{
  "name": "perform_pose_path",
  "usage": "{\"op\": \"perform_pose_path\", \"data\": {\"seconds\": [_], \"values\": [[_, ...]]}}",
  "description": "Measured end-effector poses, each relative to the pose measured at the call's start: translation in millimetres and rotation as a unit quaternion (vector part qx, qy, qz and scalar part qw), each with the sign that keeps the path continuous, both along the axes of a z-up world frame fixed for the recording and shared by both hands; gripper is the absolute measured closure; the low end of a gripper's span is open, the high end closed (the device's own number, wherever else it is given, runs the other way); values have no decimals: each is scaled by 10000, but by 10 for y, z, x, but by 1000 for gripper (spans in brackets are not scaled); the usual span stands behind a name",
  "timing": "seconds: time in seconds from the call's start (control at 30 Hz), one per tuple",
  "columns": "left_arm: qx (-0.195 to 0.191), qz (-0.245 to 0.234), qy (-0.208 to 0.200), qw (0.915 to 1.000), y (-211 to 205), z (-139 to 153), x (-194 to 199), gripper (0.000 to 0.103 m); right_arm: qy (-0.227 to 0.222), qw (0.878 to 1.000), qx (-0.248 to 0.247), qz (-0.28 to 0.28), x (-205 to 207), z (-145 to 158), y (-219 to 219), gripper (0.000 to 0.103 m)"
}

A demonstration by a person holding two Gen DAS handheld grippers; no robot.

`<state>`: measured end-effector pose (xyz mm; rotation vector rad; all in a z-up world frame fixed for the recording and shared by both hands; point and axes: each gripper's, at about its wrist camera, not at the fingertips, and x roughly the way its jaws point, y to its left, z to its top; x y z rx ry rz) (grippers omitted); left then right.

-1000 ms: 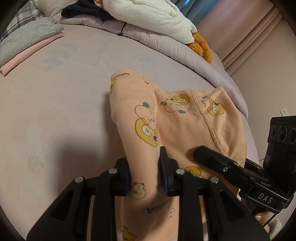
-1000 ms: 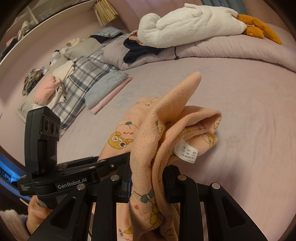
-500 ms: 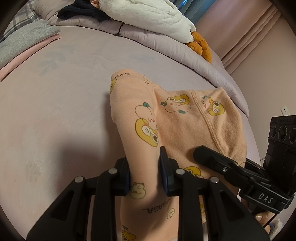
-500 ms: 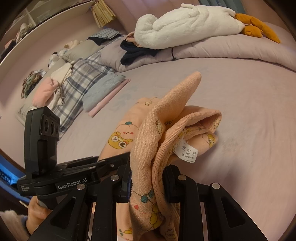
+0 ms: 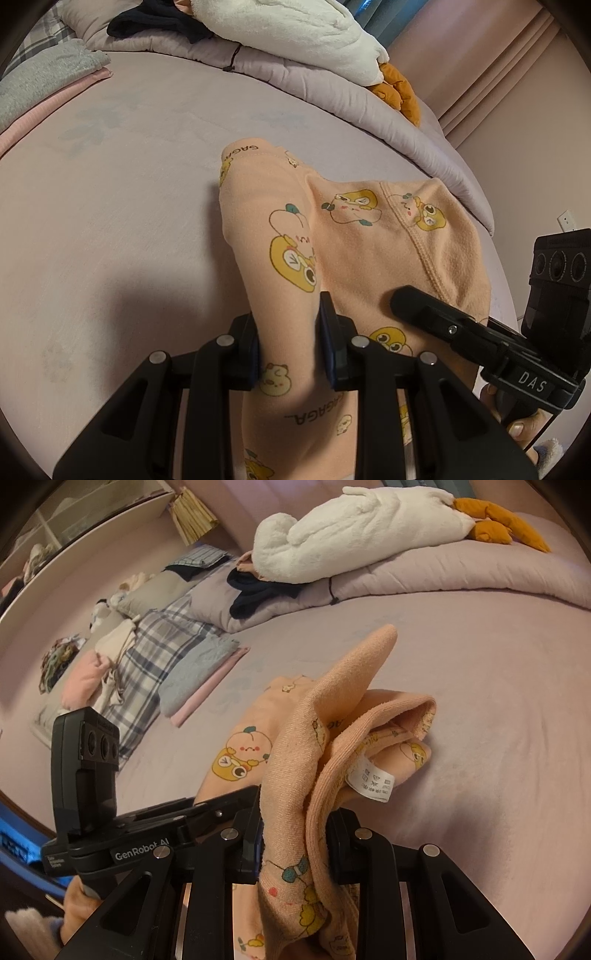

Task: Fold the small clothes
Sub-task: 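Keep holding the lifted shirt edge with both tools, then fold the held edge over the shirt and open both tools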

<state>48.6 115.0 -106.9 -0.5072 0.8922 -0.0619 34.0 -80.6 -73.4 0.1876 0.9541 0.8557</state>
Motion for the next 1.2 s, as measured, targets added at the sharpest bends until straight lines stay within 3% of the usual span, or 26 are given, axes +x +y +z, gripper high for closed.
{"op": "perform_pose_path", "data": {"seconds": [0.97, 1.2], "values": [[238, -76, -26, 9997, -9, -81, 270, 77, -94, 9997, -149, -143, 196, -69, 48, 75], [411, -104, 255, 9988, -13, -271, 400, 73, 400, 9981, -302, -354, 341, -297, -14, 75]]}}
